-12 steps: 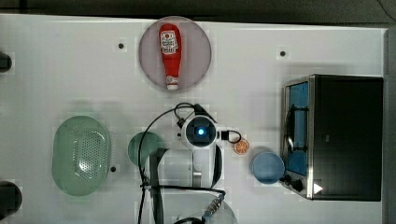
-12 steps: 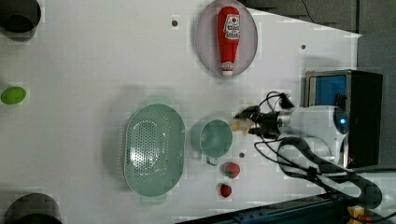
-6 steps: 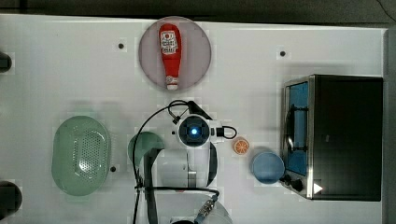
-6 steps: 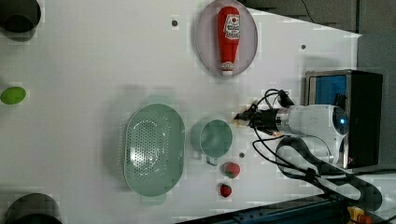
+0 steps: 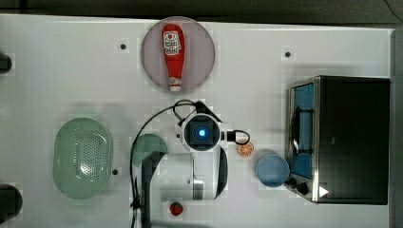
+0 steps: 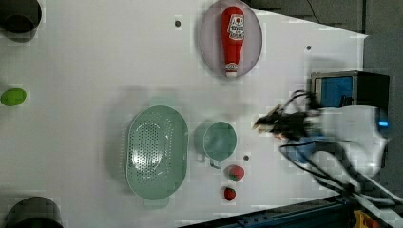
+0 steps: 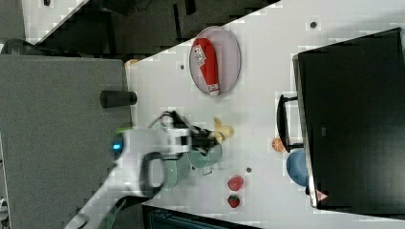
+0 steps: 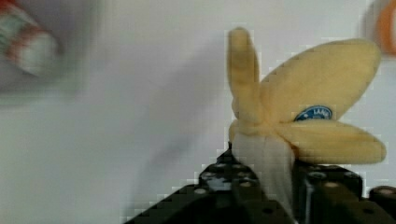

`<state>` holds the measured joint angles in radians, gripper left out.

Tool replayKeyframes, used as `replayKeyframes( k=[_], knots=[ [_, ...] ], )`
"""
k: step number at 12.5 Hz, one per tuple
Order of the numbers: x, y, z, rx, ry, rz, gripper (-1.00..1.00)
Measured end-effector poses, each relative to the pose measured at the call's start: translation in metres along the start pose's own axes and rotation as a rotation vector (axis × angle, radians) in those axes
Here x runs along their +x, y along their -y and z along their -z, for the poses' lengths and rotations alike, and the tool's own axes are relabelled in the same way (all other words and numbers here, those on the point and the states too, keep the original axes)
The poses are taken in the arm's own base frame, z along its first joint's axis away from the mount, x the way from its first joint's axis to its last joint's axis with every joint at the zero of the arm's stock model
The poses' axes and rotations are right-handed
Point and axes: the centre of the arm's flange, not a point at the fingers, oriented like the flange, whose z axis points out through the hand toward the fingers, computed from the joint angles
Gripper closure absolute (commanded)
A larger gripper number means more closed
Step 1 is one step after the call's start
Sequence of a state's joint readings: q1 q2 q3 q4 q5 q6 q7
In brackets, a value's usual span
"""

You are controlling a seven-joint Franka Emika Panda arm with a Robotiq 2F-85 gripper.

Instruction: Pick banana from table and place on oven.

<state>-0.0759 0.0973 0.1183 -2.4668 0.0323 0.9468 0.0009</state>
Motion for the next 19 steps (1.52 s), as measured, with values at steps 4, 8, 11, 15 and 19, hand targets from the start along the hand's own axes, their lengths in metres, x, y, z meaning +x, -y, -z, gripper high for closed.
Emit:
replayKeyframes(
  k=[4,8,11,15,19],
  knots=[
    [0.011,0.018,0.208,0.079,-0.110,0.004,0.53],
    [0.022,-0.020,0.335,0.102,-0.130,-0.061,0.53],
    [0.070,-0.069,0.357,0.113,-0.142,-0.161,0.53],
    [0.177,-0.182,0.294,0.044,-0.083,-0.250,0.53],
    [0.257,-0.280,0.208,-0.075,-0.057,-0.258,0.53]
  ],
)
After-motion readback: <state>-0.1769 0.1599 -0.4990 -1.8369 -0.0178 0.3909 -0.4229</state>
